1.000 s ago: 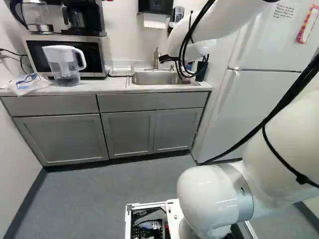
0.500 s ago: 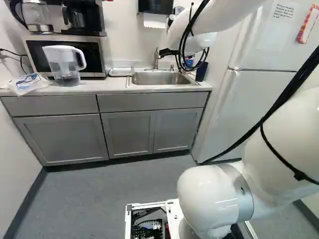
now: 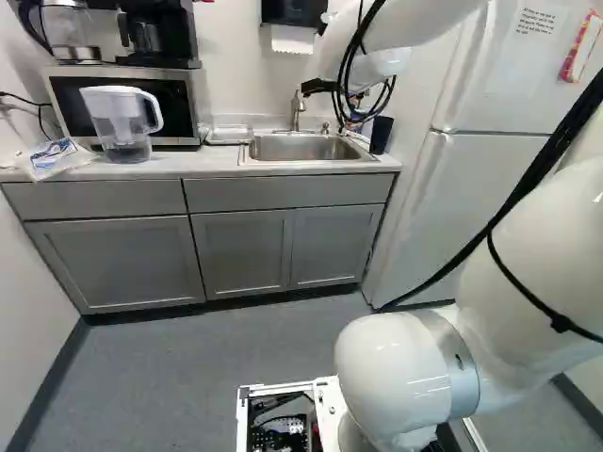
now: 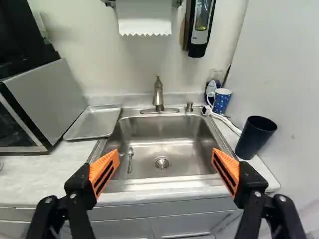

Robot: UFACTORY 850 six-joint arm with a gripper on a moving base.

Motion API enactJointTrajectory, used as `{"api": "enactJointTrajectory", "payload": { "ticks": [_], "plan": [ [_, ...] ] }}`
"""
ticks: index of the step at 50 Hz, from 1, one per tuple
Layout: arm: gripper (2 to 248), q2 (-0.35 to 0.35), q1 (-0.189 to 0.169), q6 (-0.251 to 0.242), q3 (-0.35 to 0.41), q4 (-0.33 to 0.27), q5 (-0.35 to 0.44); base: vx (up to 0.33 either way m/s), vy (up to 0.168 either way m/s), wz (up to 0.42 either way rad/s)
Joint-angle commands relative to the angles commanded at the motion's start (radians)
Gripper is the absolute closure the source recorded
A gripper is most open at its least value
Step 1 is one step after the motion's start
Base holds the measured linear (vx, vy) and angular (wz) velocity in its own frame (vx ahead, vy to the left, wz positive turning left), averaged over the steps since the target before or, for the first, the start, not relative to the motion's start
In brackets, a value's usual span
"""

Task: Rinse the cup and place it in the tray

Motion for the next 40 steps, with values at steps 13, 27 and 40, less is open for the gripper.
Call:
{"api": "enactJointTrajectory", "payload": {
  "ticks": [13, 27, 40],
  "plan": [
    [3, -0.003, 0.000, 0.000, -0.003, 0.000, 0.000, 0.000, 0.000, 0.000],
    [3, -0.003, 0.000, 0.000, -0.003, 0.000, 0.000, 0.000, 0.000, 0.000],
    [3, -0.003, 0.000, 0.000, -0.003, 0.000, 0.000, 0.000, 0.000, 0.000]
  ]
}}
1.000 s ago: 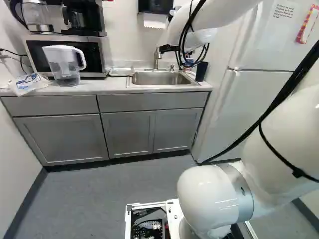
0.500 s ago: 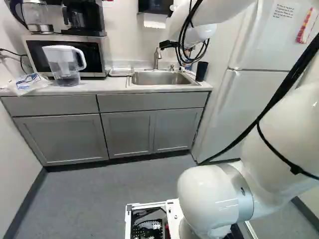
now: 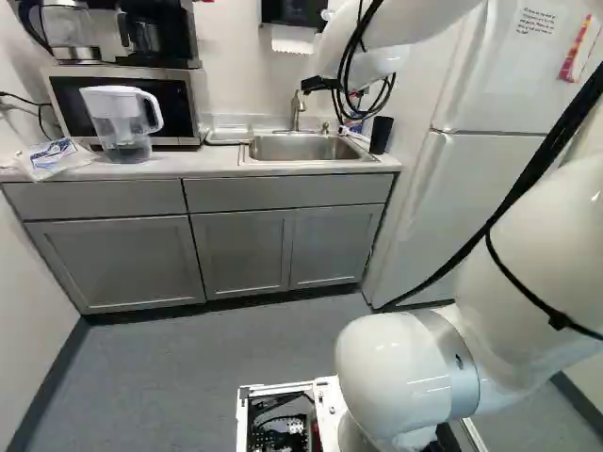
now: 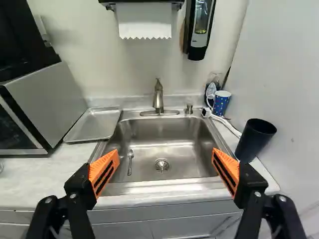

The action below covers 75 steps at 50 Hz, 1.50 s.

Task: Rinse the cup and place it in the tray

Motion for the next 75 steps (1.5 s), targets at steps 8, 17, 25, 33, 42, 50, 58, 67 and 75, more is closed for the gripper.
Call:
{"api": "enactJointTrajectory", "payload": {
  "ticks": [8, 17, 25, 33, 42, 50, 58, 67, 75],
  "plan": [
    [3, 0.000, 0.000, 0.000, 0.000, 0.000, 0.000, 0.033, 0.000, -0.003],
    [3, 0.000, 0.000, 0.000, 0.000, 0.000, 0.000, 0.046, 0.002, -0.001],
    [3, 0.000, 0.000, 0.000, 0.000, 0.000, 0.000, 0.058, 0.001, -0.003],
    [3, 0.000, 0.000, 0.000, 0.000, 0.000, 0.000, 0.061, 0.003, -0.004],
    [3, 0.000, 0.000, 0.000, 0.000, 0.000, 0.000, 0.076, 0.003, -0.004],
    [3, 0.000, 0.000, 0.000, 0.000, 0.000, 0.000, 0.074, 0.001, -0.004],
    [3, 0.000, 0.000, 0.000, 0.000, 0.000, 0.000, 0.072, 0.003, -0.001],
    [3, 0.000, 0.000, 0.000, 0.000, 0.000, 0.000, 0.062, 0.001, -0.003],
    [3, 0.000, 0.000, 0.000, 0.000, 0.000, 0.000, 0.062, 0.000, -0.007]
  ]
}}
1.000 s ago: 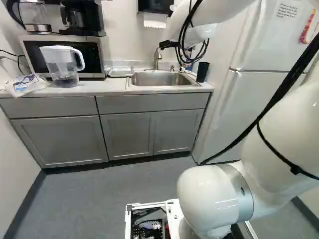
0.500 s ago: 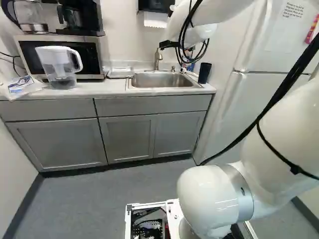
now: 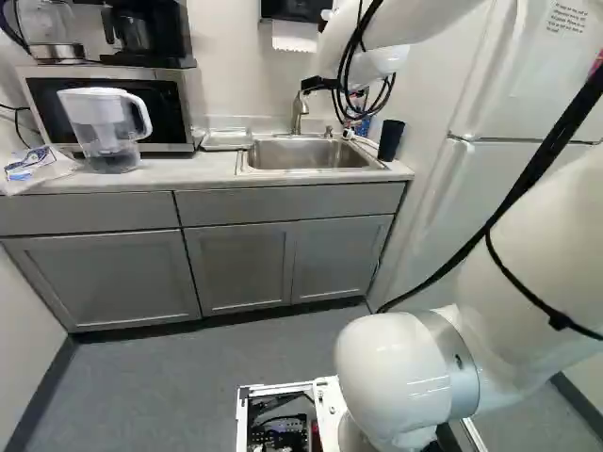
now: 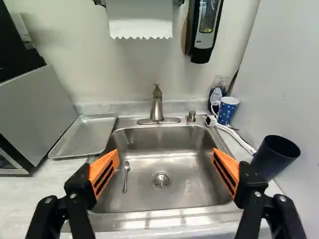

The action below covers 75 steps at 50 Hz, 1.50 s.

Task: Rinse the cup and place it in the tray

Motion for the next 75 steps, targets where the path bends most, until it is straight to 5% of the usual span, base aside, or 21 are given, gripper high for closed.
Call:
{"api": "enactJointTrajectory", "payload": {
  "ticks": [75],
  "plan": [
    [3, 0.000, 0.000, 0.000, 0.000, 0.000, 0.000, 0.063, 0.016, -0.086]
  ]
}}
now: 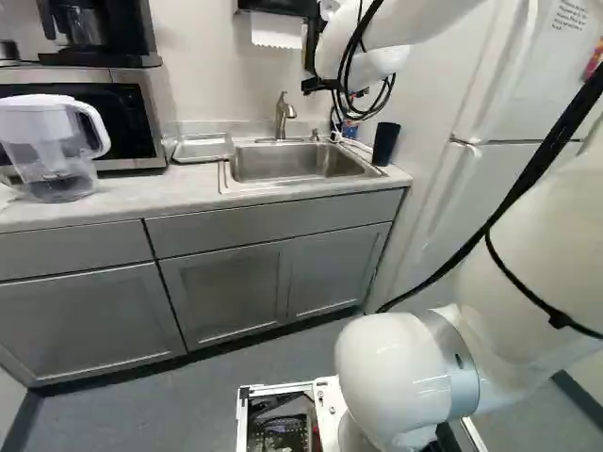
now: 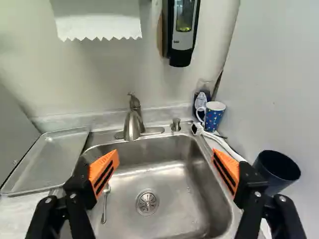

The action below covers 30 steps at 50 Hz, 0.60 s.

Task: Rinse the cup and place it in the tray

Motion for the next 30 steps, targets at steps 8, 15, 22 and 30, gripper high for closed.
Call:
{"api": "enactJointTrajectory", "payload": {
  "ticks": [8, 15, 22, 30],
  "plan": [
    [3, 0.000, 0.000, 0.000, 0.000, 0.000, 0.000, 0.069, 0.004, -0.188],
    [3, 0.000, 0.000, 0.000, 0.000, 0.000, 0.000, 0.099, 0.047, -0.067],
    [3, 0.000, 0.000, 0.000, 0.000, 0.000, 0.000, 0.062, 0.039, -0.014],
    [3, 0.000, 0.000, 0.000, 0.000, 0.000, 0.000, 0.052, 0.028, -0.013]
  ]
}}
